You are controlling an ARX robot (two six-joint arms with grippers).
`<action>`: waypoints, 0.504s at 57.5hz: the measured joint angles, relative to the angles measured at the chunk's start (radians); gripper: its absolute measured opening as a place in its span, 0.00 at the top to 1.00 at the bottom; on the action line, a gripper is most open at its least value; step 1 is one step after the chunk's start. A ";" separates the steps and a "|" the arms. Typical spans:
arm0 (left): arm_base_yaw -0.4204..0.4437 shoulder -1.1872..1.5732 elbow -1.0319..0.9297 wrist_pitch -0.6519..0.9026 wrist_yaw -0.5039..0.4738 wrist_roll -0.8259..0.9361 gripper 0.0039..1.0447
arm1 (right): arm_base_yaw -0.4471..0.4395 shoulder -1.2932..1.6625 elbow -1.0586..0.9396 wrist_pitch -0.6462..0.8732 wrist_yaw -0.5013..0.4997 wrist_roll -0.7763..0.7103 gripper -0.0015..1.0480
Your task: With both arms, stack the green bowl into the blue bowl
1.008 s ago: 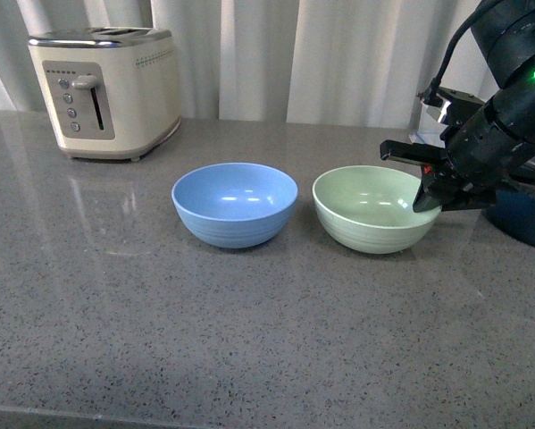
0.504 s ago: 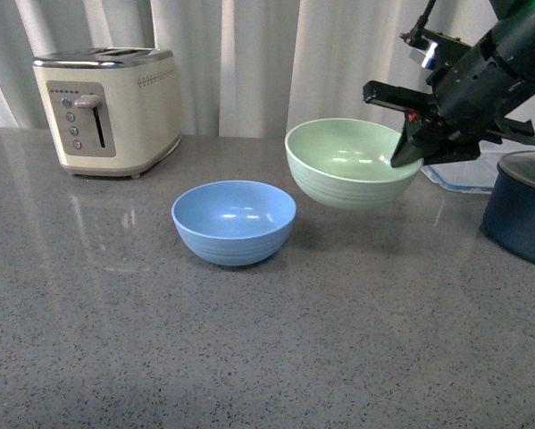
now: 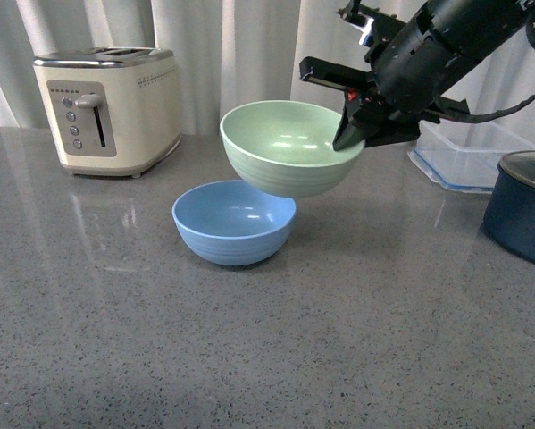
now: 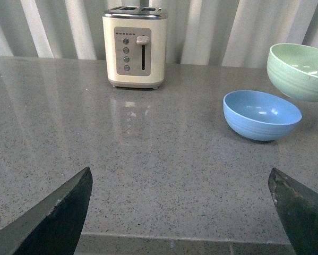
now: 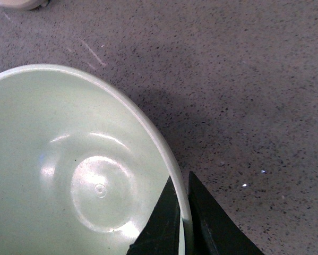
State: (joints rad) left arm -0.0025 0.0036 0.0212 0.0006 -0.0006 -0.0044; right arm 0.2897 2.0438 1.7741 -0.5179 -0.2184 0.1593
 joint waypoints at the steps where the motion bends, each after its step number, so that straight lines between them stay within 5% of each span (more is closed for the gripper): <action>1: 0.000 0.000 0.000 0.000 0.000 0.000 0.06 | 0.004 0.006 0.005 -0.002 -0.001 -0.002 0.99; 29: 0.000 0.000 0.000 0.000 0.000 0.000 0.06 | 0.061 0.151 0.164 -0.060 -0.016 -0.018 0.99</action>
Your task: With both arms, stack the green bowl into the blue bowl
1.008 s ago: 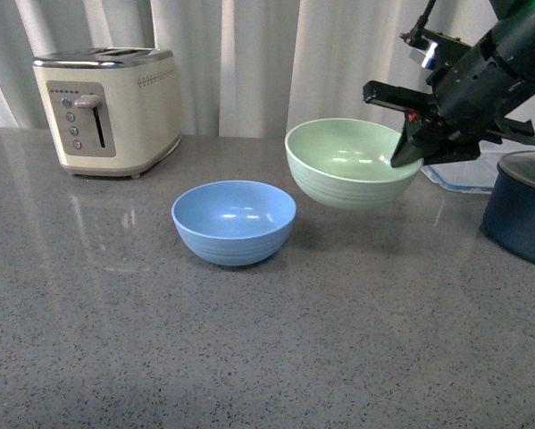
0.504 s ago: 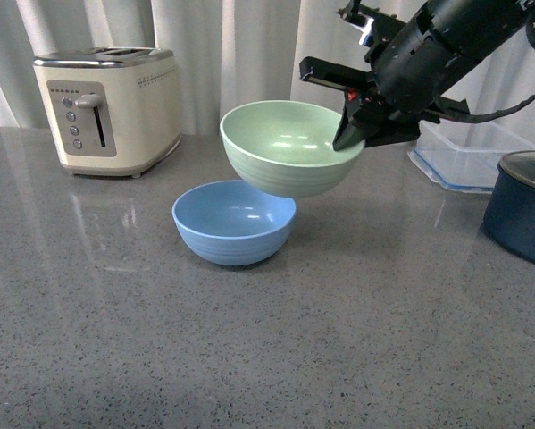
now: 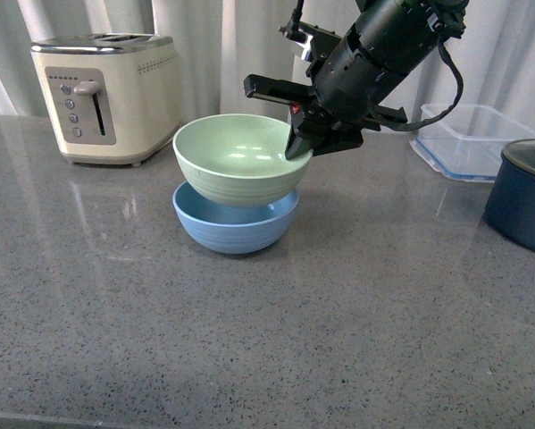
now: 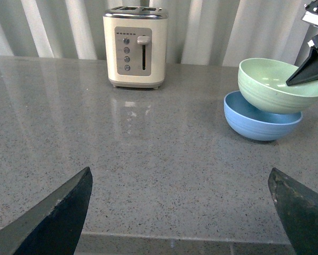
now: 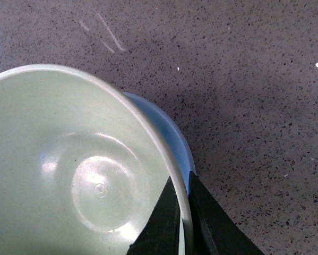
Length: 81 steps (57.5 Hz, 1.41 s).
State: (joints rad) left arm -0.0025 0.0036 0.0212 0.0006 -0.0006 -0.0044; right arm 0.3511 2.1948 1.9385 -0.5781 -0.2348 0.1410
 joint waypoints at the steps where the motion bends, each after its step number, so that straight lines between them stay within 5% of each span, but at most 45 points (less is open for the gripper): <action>1: 0.000 0.000 0.000 0.000 0.000 0.000 0.06 | 0.001 0.002 0.000 0.000 -0.001 0.000 0.99; 15: 0.000 0.000 0.000 0.000 0.000 0.000 0.06 | 0.009 0.008 0.000 0.019 -0.012 0.000 0.98; 51: 0.000 0.000 0.000 0.000 0.000 0.000 0.06 | -0.053 -0.054 -0.095 0.064 -0.010 0.027 0.08; 81: 0.000 0.000 0.000 0.000 0.000 0.000 0.06 | -0.262 -0.521 -0.644 0.233 0.008 0.031 0.10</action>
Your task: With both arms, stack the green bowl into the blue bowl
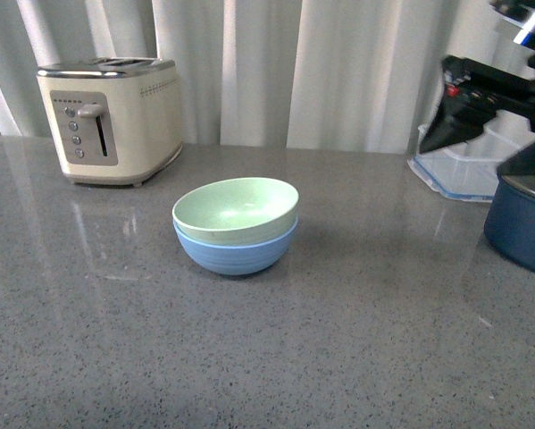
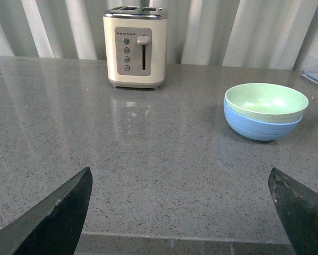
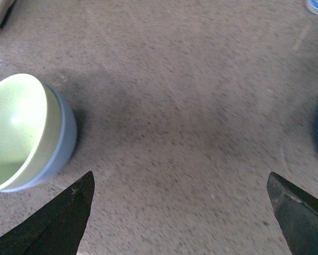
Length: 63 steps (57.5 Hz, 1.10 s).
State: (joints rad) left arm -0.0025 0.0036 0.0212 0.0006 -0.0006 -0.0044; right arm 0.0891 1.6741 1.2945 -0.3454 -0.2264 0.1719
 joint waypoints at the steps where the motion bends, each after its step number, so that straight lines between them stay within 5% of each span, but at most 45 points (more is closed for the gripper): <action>1: 0.000 0.000 0.000 0.000 0.000 0.000 0.06 | -0.006 -0.012 -0.015 0.003 0.000 0.000 0.10; 21: 0.000 0.000 0.000 0.000 0.000 0.000 0.06 | -0.233 -0.540 -0.531 -0.081 0.018 -0.060 0.10; 33: 0.000 0.000 0.000 0.000 0.000 0.000 0.06 | -0.252 -0.643 -0.610 -0.091 0.036 -0.101 0.10; 45: 0.000 0.000 0.000 0.000 -0.002 0.000 0.06 | -0.215 -0.784 -0.998 0.819 0.109 -0.154 0.41; 50: 0.000 0.000 0.000 0.000 -0.002 0.000 0.06 | -0.197 -0.836 -1.053 0.939 0.126 -0.161 0.57; 63: 0.000 0.000 0.000 0.000 -0.002 0.000 0.06 | -0.098 -0.966 -1.164 0.914 0.222 -0.171 0.99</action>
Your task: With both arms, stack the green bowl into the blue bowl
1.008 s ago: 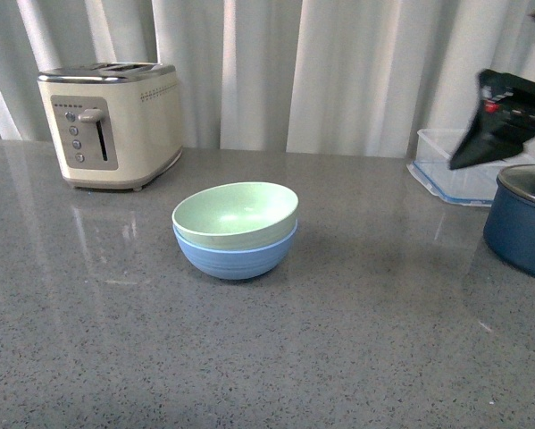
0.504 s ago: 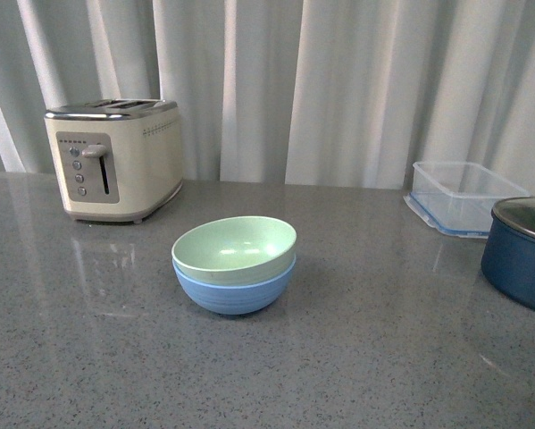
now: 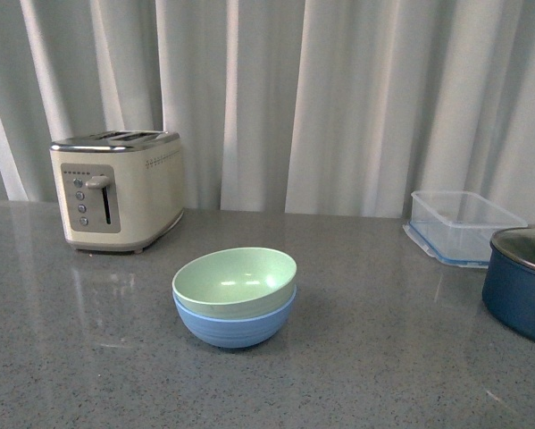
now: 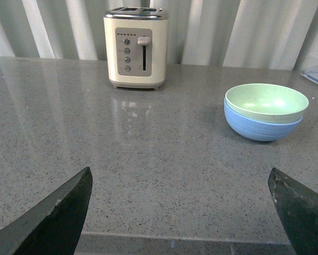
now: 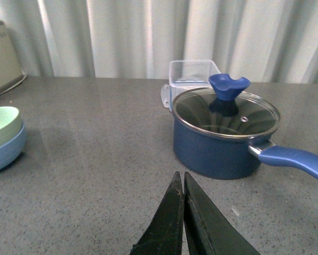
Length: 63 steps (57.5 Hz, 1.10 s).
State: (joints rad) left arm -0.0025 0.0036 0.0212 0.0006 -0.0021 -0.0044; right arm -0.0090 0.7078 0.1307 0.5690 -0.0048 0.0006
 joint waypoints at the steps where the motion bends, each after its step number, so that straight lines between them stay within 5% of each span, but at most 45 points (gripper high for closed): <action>1: 0.000 0.000 0.000 0.000 0.000 0.000 0.06 | 0.002 -0.005 -0.003 -0.002 0.000 0.001 0.99; 63: 0.000 0.000 0.000 0.000 0.000 0.000 0.06 | 0.005 -0.460 -0.126 -0.318 0.004 0.001 0.99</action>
State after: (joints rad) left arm -0.0025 0.0036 0.0212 0.0006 -0.0021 -0.0044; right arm -0.0036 0.2474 0.0048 0.2512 -0.0010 0.0017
